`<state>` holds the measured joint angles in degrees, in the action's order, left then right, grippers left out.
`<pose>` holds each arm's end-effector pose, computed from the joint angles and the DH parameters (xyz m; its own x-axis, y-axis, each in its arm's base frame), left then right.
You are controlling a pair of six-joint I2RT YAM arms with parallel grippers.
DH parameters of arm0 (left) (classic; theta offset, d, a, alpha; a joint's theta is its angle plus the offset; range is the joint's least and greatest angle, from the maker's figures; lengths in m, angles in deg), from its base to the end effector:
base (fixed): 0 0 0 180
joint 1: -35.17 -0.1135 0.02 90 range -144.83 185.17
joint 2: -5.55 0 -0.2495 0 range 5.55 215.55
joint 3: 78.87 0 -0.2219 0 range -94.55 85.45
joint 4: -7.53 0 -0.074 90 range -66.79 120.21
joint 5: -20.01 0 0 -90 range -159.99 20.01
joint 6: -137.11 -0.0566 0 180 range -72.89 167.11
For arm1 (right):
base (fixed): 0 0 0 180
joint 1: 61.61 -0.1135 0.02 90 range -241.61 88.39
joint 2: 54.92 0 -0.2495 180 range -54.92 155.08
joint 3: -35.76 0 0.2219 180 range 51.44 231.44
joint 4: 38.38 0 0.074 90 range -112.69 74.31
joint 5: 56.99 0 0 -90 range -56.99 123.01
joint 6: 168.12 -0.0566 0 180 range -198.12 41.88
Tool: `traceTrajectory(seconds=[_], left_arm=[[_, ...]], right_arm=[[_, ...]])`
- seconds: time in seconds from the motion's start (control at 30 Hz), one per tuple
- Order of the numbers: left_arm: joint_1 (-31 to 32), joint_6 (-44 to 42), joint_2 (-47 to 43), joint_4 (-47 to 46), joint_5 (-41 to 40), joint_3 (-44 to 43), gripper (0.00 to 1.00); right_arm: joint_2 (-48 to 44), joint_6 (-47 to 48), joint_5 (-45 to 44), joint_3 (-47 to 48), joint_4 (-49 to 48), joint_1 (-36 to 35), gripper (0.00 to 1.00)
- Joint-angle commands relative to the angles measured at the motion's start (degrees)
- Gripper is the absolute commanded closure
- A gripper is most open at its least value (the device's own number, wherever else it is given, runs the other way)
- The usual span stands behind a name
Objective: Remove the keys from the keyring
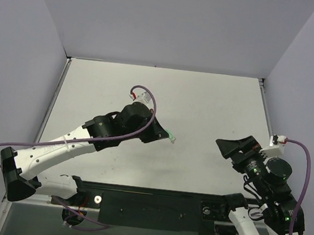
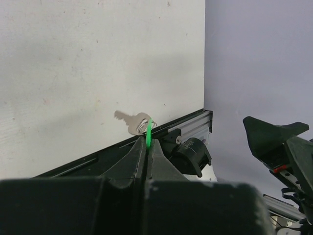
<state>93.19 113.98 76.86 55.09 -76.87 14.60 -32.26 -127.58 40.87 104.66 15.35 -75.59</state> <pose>0.1457 -0.2205 0.3385 -0.8364 -0.3842 -0.3908 0.0492 0.6576 -0.7518 0.0682 0.0250 0.3529 -0.3641 0.6852 -0.6309 -0.1449 0.6274 0.7651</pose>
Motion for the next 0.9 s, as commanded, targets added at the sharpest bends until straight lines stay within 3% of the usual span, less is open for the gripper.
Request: traceTrajectory(seconds=[0.0,0.13,0.43,0.57,0.87], left_arm=[[-0.19,1.24,-2.23,3.01,-0.95,-5.08,1.0],[-0.19,1.07,-1.88,6.35,-0.95,-9.3,1.0],[-0.28,2.12,-2.66,9.43,-0.16,-16.16,1.0],[-0.28,3.7,-3.63,9.08,0.54,-17.39,1.0],[-0.28,6.95,-6.27,6.89,0.55,-18.18,1.0]], right_arm=[[0.71,0.15,17.14,-2.5,-17.27,-0.44,0.09],[2.83,0.23,26.23,-5.66,-31.05,-0.61,0.14],[3.09,-3.9,28.09,-14.71,-63.94,-3.6,0.2],[4.41,-2.59,25.99,-16.21,-69.58,-8.07,0.2],[9.16,7.17,21.41,-15.42,-68.45,-21.43,0.24]])
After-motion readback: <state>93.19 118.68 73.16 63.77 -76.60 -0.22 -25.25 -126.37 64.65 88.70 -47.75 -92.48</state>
